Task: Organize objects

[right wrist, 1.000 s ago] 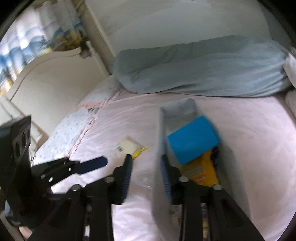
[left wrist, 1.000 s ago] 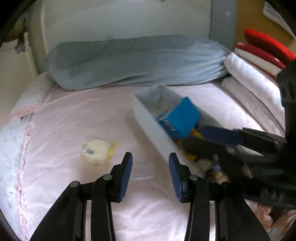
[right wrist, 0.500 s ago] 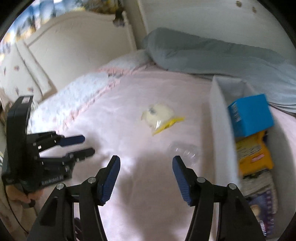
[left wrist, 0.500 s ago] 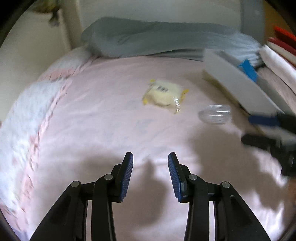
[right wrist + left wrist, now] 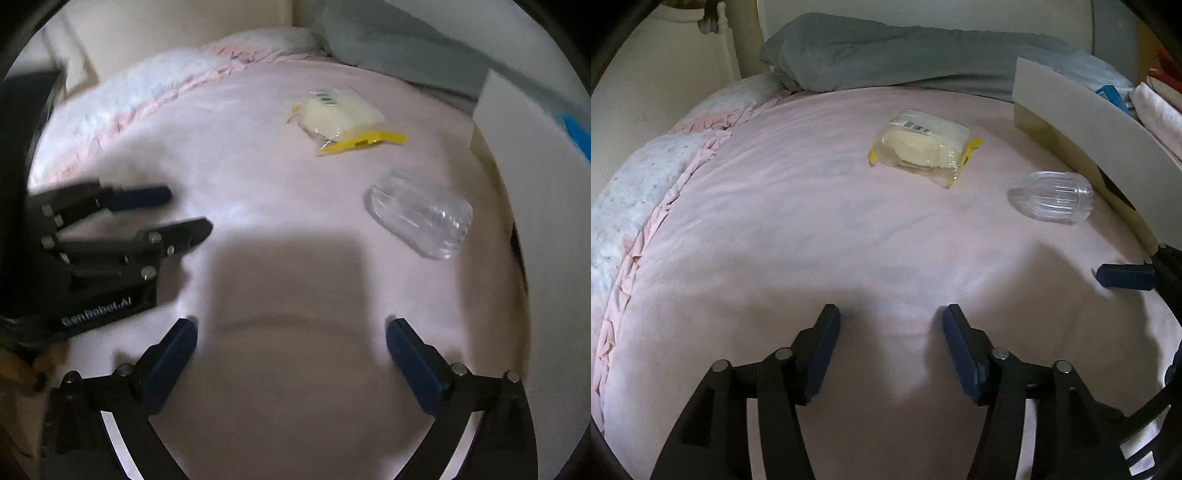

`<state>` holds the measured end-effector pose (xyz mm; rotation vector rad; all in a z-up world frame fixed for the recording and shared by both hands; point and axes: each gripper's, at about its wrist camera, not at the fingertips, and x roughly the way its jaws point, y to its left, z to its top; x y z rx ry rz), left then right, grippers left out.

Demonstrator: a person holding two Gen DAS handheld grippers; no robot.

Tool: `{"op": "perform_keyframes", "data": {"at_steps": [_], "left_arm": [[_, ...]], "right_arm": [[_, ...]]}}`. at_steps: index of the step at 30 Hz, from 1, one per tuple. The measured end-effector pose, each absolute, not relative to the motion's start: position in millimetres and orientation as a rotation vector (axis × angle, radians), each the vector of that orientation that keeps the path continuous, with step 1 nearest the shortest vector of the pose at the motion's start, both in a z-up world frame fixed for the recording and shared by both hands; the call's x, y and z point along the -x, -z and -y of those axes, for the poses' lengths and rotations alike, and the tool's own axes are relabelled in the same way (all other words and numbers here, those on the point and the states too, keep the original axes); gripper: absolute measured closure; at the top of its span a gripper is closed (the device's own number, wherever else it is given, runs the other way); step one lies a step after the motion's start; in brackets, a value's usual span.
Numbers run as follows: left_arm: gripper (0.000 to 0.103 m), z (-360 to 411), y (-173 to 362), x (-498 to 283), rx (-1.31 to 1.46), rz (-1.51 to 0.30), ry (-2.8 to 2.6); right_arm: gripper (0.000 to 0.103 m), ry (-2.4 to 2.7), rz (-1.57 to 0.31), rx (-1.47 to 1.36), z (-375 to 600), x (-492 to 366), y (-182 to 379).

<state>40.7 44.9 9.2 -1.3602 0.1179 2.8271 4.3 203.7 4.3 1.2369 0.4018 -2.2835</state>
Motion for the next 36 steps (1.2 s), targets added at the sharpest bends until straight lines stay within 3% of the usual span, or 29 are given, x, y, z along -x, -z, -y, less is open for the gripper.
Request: {"op": "perform_keyframes", "data": {"at_steps": [2,5,36], "left_arm": [[0.031,-43,-9,-42,1.375,-0.119,-2.849],[0.024,-41,-8,-39,1.400,-0.080,-2.864],[0.019,-37,-7,-55,1.418,0.001,-2.863]], "right_arm": [[0.000,2.262,-0.347,-1.255,-210,1,-3],[0.000,2.267,-0.361,-1.251,-209,0,-2],[0.000,2.268,-0.362,-1.247,-204,-6,-3]]}}
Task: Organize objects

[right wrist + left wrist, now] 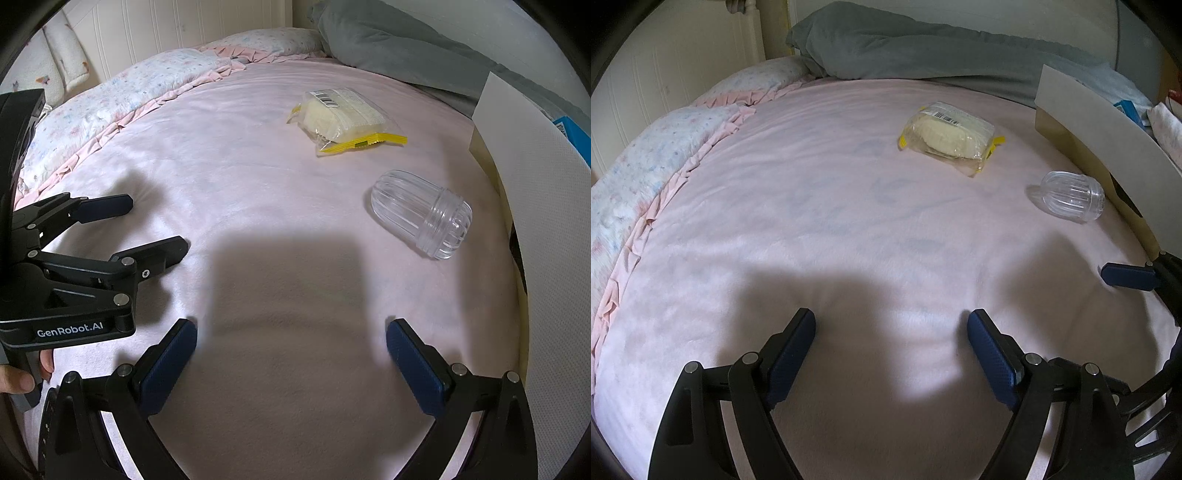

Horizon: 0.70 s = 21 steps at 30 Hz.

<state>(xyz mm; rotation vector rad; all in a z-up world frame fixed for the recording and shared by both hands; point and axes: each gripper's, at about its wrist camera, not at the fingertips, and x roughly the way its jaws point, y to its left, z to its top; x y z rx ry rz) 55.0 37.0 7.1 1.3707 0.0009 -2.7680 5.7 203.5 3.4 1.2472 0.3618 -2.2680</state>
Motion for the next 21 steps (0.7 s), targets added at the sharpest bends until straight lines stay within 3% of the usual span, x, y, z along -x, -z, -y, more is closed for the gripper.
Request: {"op": "perform_keyframes", "data": {"at_steps": [21], "left_arm": [[0.018,-35.0,-5.9,-56.2,-1.370,0.004,2.768]], "right_arm": [[0.000,2.267,-0.362,-1.247,-203.8,-3.8,-4.2]]}}
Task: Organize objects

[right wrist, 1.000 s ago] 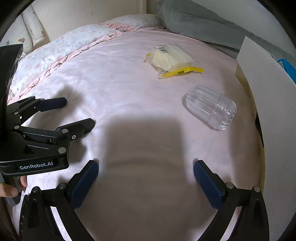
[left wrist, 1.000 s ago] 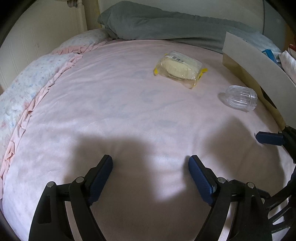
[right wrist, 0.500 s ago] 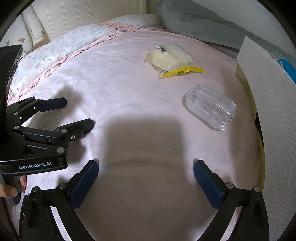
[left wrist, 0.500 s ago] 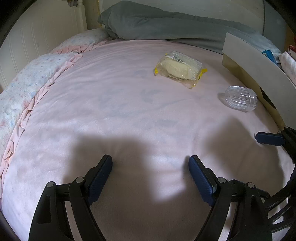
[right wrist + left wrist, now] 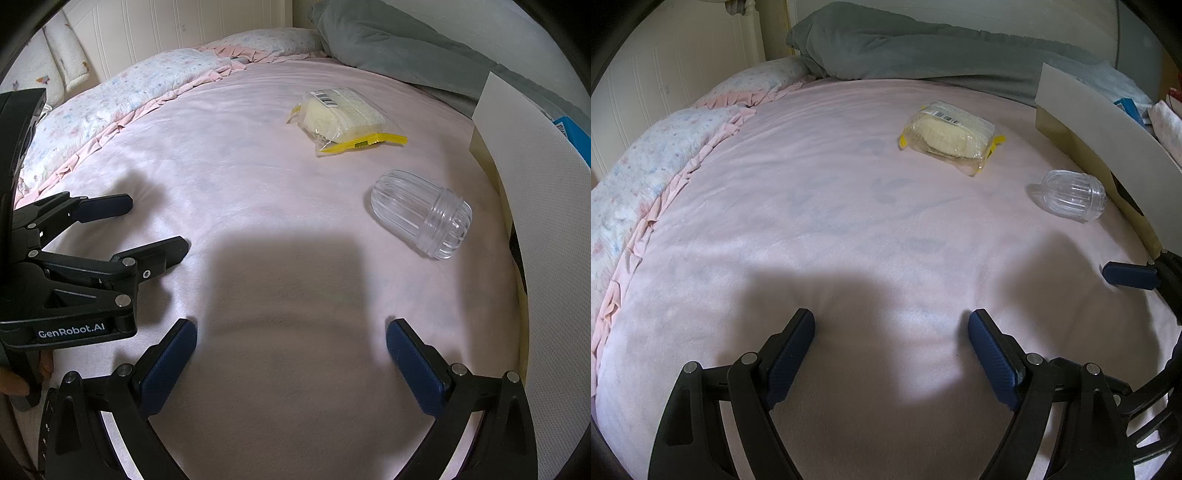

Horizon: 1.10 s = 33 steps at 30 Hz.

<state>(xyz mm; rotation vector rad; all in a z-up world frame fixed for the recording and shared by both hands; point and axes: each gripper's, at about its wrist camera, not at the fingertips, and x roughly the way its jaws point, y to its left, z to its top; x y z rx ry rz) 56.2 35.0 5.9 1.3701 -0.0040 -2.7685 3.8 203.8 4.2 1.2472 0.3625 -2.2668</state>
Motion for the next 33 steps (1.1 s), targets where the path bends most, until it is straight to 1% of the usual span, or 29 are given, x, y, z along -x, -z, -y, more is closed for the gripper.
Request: {"op": "perform_keyframes", "data": {"at_steps": [3,5,7,10,19,33], "left_arm": [[0.015,-38,-5,-55,-1.367,0.038,2.753],[0.008,-43,-5,-53,-1.351,0.095,2.715],[0.004,-48,-5,-51,-1.329,0.151,2.677],[0.004,-52,-5,-52,-1.307,0.197,2.667],[0.003,-30,0,-47,-1.378,-0.007,2.703],[0.002,-31,-1,-49,-1.372,0.005,2.702]], "right_arm": [[0.000,2.267,-0.363,-1.247,-204,-3,-4],[0.000,2.267,-0.363,-1.247,-204,-3,-4],[0.000,2.267,-0.362,-1.247,-204,-3,-4],[0.000,2.267,-0.362,-1.247,-204,-3,-4],[0.000,2.268,-0.366,-1.246,-204,-4,-4],[0.000,2.267,-0.361,-1.249,-206,-4,-4]]}}
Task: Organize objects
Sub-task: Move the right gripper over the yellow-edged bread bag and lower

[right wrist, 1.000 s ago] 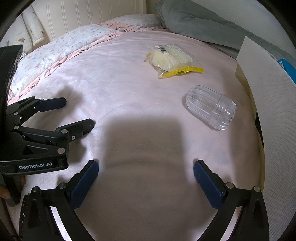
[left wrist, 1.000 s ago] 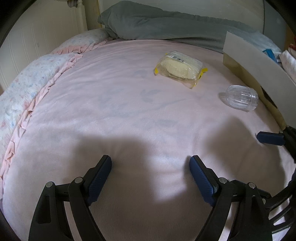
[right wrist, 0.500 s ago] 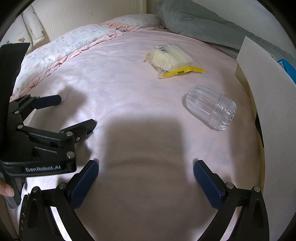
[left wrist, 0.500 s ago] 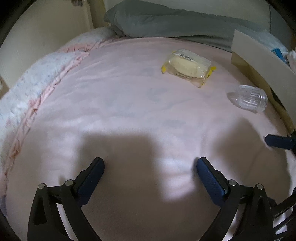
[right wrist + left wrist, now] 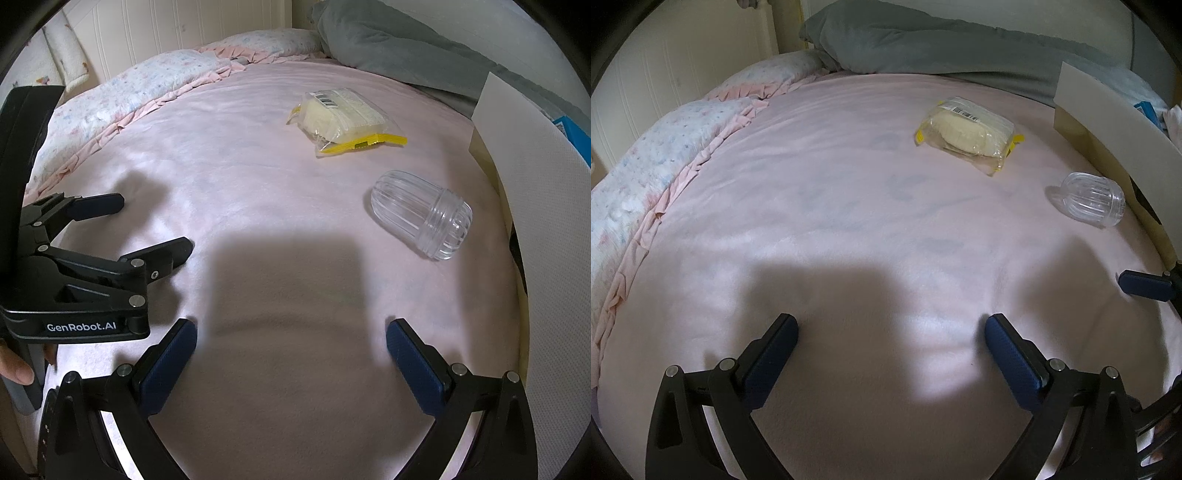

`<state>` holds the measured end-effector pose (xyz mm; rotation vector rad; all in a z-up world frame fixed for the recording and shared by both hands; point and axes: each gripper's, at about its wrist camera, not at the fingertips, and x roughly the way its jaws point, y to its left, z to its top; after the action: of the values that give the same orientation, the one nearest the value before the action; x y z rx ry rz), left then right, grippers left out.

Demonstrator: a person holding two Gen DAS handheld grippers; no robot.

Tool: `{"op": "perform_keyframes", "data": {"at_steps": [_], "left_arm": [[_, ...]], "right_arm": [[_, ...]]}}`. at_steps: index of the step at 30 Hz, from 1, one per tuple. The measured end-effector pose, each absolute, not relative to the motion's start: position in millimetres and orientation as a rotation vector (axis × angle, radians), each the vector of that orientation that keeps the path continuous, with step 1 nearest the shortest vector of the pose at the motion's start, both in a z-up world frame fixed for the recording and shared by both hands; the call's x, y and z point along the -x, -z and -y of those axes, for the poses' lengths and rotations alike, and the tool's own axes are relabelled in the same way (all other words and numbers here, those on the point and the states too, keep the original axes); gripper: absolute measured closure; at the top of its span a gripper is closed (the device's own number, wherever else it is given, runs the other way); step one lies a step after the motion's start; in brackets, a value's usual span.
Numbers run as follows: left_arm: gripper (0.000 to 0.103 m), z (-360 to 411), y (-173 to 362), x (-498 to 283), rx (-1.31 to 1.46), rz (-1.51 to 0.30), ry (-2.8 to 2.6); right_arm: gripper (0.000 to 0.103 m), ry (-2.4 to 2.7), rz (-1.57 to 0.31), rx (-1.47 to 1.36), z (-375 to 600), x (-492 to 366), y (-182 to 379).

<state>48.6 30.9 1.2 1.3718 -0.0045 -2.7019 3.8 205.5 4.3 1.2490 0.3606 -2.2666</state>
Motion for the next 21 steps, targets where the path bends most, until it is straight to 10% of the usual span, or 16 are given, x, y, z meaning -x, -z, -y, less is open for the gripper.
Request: {"op": "perform_keyframes", "data": {"at_steps": [10,14,21], "left_arm": [[0.016,-38,-7,-43,-1.466,0.054,2.714],[0.062,-46,-19,-38,-1.558,0.072,2.752],[0.073,-26,-33,-38,-1.493,-0.077,2.828]], "right_arm": [[0.000,2.357,-0.261,-1.358,-208,-8,-6],[0.015,2.425,-0.244,-1.326,-217,-19,-14],[0.021,2.545,-0.199,-1.171,-228,-42,-46]]}}
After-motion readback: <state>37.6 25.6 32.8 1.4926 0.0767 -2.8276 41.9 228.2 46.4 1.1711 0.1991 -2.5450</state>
